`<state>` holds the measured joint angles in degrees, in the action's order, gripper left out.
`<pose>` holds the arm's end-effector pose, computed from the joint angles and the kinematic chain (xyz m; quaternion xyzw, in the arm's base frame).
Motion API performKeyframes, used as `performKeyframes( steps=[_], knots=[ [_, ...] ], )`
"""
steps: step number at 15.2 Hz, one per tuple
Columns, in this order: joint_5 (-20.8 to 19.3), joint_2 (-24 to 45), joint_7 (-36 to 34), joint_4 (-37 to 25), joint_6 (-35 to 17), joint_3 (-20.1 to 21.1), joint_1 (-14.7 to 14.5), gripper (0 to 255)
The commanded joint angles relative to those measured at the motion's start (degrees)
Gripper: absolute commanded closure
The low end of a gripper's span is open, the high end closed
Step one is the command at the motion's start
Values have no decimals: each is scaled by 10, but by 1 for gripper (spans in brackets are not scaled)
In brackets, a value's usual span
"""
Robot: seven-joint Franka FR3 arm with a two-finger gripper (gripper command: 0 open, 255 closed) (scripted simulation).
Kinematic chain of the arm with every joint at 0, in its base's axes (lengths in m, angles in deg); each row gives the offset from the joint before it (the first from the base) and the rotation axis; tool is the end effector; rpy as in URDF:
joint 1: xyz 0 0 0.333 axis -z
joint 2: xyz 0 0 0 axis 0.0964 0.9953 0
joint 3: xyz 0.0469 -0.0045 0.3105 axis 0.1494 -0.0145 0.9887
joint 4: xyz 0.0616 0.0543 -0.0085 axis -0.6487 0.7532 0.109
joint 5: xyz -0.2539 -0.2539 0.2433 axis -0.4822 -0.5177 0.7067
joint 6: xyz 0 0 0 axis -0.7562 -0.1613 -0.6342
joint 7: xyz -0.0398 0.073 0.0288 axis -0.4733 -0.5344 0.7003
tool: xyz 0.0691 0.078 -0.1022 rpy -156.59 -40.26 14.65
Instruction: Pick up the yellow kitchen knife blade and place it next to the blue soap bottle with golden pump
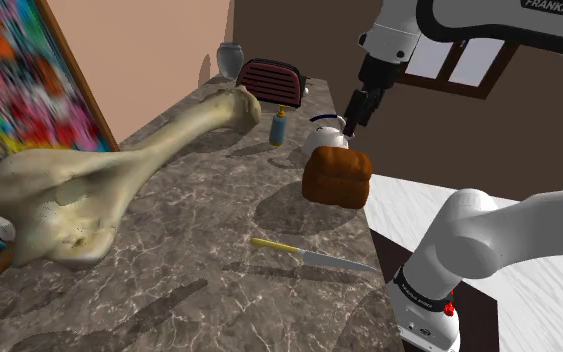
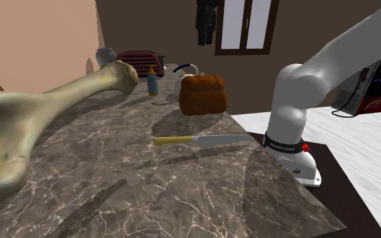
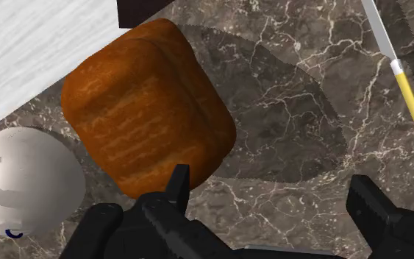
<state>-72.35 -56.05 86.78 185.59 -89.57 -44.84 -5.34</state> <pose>0.3424 0.0118 0.5660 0.9996 0.0001 0.0278 0.0091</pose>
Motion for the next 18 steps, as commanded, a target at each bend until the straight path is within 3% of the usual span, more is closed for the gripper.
performKeyframes(
  steps=[1,18],
  knots=[
    [0,0,0,0,0,0,0,0],
    [89,0,59,254,-241,100,-149,0]
  ],
)
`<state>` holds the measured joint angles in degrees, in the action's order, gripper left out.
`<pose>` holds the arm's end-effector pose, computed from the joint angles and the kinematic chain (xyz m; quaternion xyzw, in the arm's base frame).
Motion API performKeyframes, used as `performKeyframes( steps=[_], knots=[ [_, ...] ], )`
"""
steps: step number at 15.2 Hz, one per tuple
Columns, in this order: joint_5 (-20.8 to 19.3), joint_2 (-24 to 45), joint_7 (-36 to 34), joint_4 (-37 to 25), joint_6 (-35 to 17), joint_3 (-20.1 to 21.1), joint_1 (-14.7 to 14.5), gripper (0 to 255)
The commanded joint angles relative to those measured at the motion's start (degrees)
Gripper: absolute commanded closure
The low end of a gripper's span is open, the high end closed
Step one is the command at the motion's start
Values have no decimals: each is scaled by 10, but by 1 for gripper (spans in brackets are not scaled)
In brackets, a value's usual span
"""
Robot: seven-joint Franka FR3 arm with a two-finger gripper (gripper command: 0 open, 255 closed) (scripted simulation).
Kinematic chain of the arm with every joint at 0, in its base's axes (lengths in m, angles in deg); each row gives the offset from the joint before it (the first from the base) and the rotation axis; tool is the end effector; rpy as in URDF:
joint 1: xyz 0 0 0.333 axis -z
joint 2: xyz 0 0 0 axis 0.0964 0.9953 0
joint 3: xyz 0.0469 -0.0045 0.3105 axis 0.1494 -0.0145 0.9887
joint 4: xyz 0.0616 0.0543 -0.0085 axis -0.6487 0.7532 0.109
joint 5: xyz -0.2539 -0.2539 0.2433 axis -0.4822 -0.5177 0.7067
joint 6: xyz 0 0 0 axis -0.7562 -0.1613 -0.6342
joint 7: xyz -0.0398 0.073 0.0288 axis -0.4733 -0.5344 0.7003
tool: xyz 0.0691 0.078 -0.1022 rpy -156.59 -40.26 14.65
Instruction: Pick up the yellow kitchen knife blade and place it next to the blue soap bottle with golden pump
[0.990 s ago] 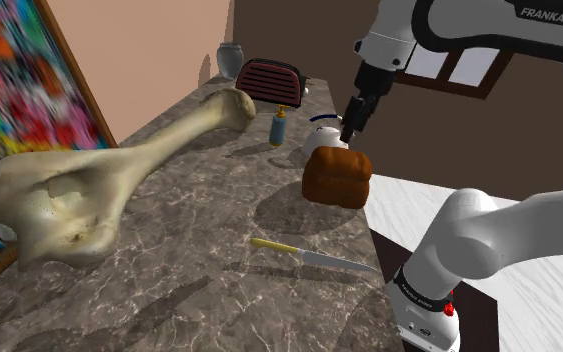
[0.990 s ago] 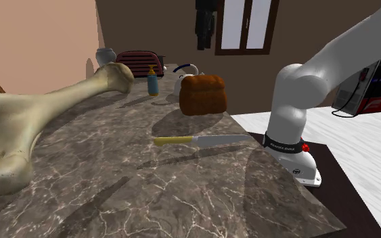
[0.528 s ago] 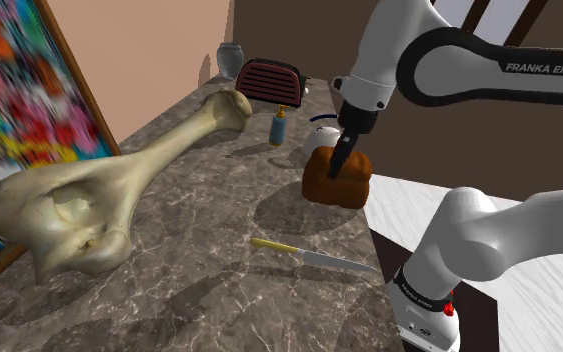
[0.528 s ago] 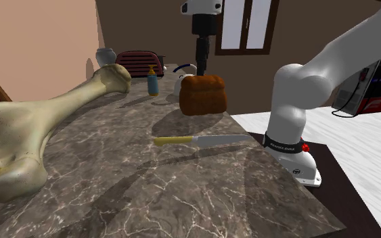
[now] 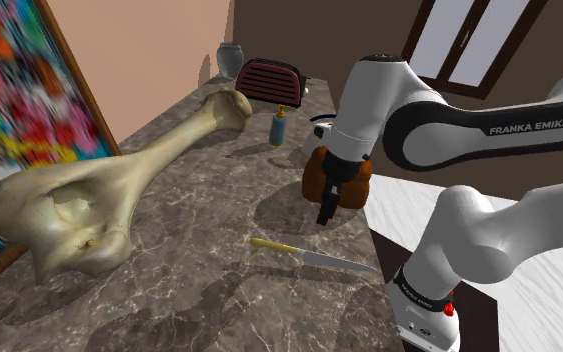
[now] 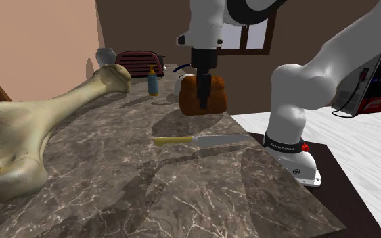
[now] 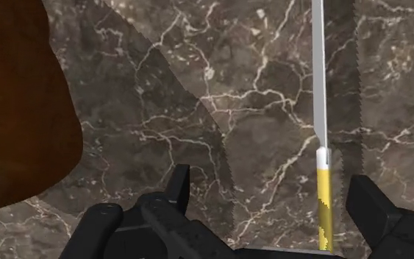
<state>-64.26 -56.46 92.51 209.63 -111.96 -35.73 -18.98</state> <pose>0.3134 0.1418 0.3807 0.9808 0.1946 0.0146 0.0012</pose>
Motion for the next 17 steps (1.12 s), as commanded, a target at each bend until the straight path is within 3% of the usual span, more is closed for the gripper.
performKeyframes(
  steps=[1,6,13,17],
  knots=[
    [15,9,4,25,-34,16,-23,0],
    [48,50,18,73,-119,50,-74,0],
    [59,99,19,103,-199,62,-76,0],
    [60,104,20,105,-206,63,-76,0]
  ],
)
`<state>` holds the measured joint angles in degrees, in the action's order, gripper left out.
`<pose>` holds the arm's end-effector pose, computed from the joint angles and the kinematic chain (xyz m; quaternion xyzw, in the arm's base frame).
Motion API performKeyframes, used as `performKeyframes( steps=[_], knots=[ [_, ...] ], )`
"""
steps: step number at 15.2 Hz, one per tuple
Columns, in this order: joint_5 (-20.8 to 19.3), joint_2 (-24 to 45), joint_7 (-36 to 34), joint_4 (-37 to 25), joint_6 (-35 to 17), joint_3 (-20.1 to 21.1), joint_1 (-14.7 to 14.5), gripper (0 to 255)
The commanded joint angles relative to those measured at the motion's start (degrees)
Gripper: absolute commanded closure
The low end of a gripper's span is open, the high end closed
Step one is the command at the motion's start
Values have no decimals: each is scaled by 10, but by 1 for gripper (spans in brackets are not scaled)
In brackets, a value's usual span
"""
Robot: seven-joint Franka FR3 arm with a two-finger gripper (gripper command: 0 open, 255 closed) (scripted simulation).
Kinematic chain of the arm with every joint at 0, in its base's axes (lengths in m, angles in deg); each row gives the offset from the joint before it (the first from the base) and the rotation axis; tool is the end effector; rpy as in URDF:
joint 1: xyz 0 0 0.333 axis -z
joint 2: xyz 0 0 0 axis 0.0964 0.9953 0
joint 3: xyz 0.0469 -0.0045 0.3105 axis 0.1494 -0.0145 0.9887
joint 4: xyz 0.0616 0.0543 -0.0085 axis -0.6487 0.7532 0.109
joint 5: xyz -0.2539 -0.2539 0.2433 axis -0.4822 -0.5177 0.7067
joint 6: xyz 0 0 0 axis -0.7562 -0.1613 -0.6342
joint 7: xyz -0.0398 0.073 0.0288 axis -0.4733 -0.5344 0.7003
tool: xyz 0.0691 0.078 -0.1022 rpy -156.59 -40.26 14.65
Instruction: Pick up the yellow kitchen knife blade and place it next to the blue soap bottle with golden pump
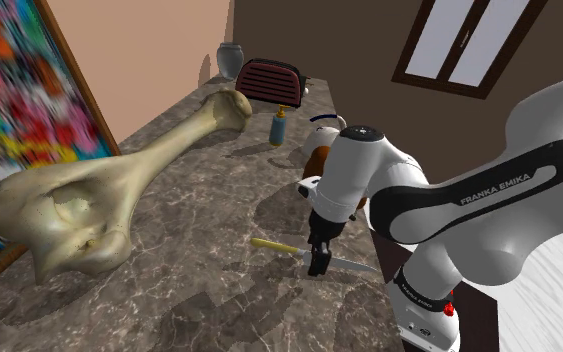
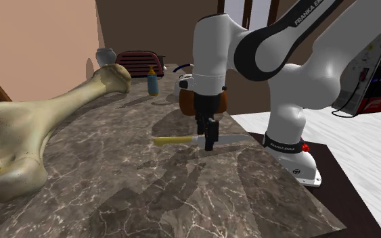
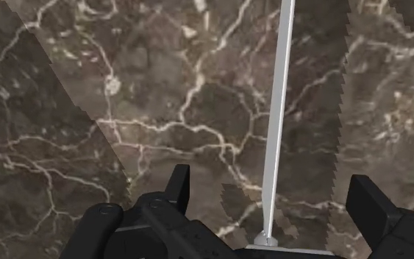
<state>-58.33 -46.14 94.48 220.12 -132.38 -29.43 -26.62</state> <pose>0.2781 0.1909 0.2583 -0.9616 -0.2743 -0.0100 0.0025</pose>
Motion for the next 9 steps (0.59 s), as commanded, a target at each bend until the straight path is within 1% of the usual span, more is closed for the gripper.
performKeyframes(
  steps=[1,4,5,9],
  knots=[
    [0,1,0,0,-2,0,0,0],
    [0,1,0,0,-2,0,0,0],
    [0,1,0,0,-2,0,0,255],
    [0,1,0,0,-2,0,0,255]
  ],
)
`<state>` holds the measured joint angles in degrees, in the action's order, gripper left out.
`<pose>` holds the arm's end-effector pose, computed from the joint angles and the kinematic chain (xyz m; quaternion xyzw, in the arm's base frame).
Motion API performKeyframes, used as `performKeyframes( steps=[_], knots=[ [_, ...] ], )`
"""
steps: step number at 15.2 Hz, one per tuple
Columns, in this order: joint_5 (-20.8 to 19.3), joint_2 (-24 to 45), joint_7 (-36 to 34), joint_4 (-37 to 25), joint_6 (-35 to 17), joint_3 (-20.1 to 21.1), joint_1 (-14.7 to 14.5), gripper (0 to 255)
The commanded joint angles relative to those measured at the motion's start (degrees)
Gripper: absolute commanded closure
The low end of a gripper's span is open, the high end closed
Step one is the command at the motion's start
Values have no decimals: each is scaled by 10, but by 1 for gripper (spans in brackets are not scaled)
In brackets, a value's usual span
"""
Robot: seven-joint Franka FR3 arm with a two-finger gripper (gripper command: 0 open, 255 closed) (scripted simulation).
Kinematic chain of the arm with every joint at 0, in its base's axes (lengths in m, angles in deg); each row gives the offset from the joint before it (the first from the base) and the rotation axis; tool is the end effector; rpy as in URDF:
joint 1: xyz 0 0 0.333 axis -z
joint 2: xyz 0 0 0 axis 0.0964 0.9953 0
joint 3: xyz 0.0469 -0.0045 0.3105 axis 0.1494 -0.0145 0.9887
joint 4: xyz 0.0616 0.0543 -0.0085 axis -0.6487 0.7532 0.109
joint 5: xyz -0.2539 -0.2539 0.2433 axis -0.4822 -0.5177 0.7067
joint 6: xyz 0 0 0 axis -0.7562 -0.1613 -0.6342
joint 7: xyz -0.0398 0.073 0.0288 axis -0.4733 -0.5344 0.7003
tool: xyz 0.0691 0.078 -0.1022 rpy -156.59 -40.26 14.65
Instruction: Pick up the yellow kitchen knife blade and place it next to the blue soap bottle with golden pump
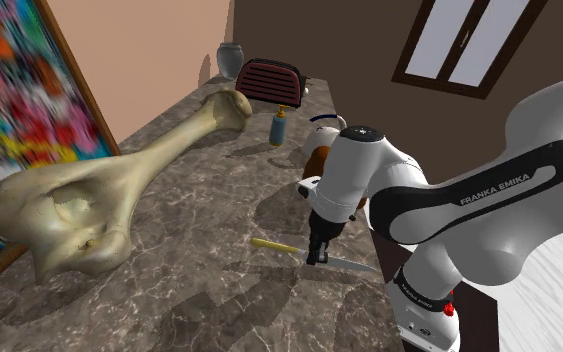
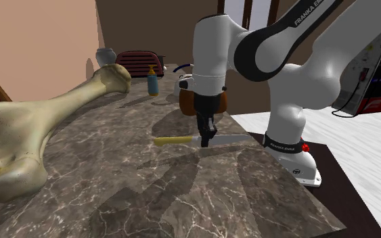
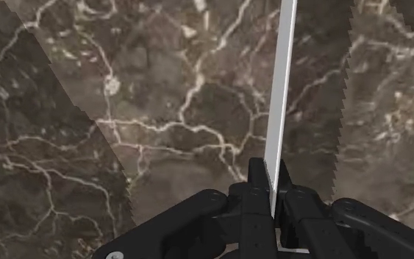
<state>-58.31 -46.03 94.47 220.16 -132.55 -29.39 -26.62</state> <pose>0.2781 0.1910 0.2575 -0.9616 -0.2743 -0.0101 0.0025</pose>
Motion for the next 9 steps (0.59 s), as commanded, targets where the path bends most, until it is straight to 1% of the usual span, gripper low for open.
performKeyframes(
  steps=[1,5,9],
  knots=[
    [0,0,0,0,0,0,0,255],
    [0,0,0,0,0,0,0,255],
    [-6,-30,-1,-17,46,-7,1,255]
  ],
)
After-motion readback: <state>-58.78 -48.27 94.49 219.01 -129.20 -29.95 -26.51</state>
